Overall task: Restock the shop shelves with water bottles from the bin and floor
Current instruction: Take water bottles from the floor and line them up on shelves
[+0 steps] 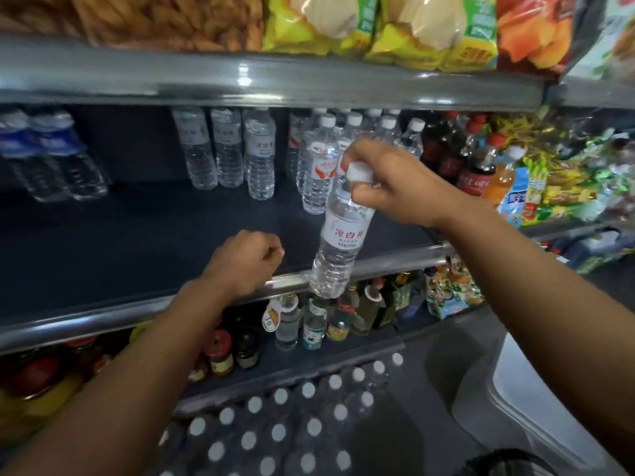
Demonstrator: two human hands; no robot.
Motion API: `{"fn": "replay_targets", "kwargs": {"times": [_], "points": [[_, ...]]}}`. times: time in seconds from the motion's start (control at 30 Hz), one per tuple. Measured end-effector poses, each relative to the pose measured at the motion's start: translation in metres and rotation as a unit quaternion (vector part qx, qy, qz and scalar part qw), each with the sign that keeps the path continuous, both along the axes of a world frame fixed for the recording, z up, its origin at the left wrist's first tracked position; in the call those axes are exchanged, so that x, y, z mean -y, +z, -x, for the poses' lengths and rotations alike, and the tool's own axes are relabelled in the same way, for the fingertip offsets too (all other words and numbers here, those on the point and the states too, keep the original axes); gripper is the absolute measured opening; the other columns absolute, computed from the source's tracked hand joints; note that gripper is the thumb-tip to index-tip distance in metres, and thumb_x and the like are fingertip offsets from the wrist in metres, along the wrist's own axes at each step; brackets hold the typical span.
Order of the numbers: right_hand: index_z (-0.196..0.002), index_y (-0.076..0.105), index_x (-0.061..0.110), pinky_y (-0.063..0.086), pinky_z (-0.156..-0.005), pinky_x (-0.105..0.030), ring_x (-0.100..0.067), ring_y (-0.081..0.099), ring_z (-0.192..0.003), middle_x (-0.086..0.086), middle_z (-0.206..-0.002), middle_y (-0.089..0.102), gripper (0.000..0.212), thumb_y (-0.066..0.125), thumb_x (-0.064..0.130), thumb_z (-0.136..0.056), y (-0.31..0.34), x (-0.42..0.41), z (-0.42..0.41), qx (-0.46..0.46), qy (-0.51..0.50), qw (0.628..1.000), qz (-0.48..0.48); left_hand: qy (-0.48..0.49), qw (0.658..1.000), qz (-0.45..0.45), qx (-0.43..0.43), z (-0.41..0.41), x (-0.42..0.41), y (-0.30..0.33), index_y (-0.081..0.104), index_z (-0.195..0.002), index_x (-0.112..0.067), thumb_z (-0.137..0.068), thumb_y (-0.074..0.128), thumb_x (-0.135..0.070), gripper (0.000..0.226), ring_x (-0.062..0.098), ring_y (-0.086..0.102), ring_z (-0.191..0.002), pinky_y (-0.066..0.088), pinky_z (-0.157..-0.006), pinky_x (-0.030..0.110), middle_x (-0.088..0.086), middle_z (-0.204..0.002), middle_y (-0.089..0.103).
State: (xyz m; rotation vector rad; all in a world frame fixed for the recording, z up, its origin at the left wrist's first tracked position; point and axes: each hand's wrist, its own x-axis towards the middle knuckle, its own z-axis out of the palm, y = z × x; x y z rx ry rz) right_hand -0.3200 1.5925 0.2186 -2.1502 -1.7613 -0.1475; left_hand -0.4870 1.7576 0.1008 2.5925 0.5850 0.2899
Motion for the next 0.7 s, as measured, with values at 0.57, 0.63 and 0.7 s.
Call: {"fn": "replay_targets", "kwargs": {"times": [0.57, 0.63, 0.7], "points": [[-0.124, 0.051, 0.007, 0.032, -0.061, -0.017, -0.014, 0.047, -0.093, -0.011, -0.118, 0.058, 0.032, 0.054, 0.019, -0.094, -0.018, -0.209, -0.013, 0.01, 0.06, 0.998, 0.008, 0.115, 0.992, -0.044, -0.04, 0.018, -0.095, 0.006, 0.065, -0.09, -0.019, -0.095, 0.048, -0.03, 0.02, 0.031, 0.06, -0.089, 0.052, -0.079, 0.043, 0.007, -0.093, 0.065], [-0.121, 0.053, 0.004, 0.033, -0.062, -0.019, -0.017, 0.05, -0.097, -0.013, -0.119, 0.059, 0.031, 0.055, 0.02, -0.094, -0.023, -0.225, -0.023, 0.033, 0.057, 0.998, 0.01, 0.121, 0.991, -0.036, -0.036, 0.011, -0.1, -0.001, 0.065, -0.089, -0.017, -0.094, 0.048, -0.029, 0.022, 0.031, 0.06, -0.087, 0.052, -0.079, 0.043, 0.007, -0.09, 0.064], [-0.121, 0.053, 0.001, 0.04, -0.076, -0.029, -0.027, 0.054, -0.106, -0.018, -0.121, 0.058, 0.033, 0.054, 0.021, -0.094, -0.027, -0.241, -0.032, 0.058, 0.047, 0.997, 0.01, 0.127, 0.991, -0.029, -0.034, 0.004, -0.105, -0.009, 0.064, -0.085, -0.015, -0.094, 0.049, -0.028, 0.023, 0.031, 0.06, -0.085, 0.053, -0.079, 0.044, 0.007, -0.087, 0.064]]}}
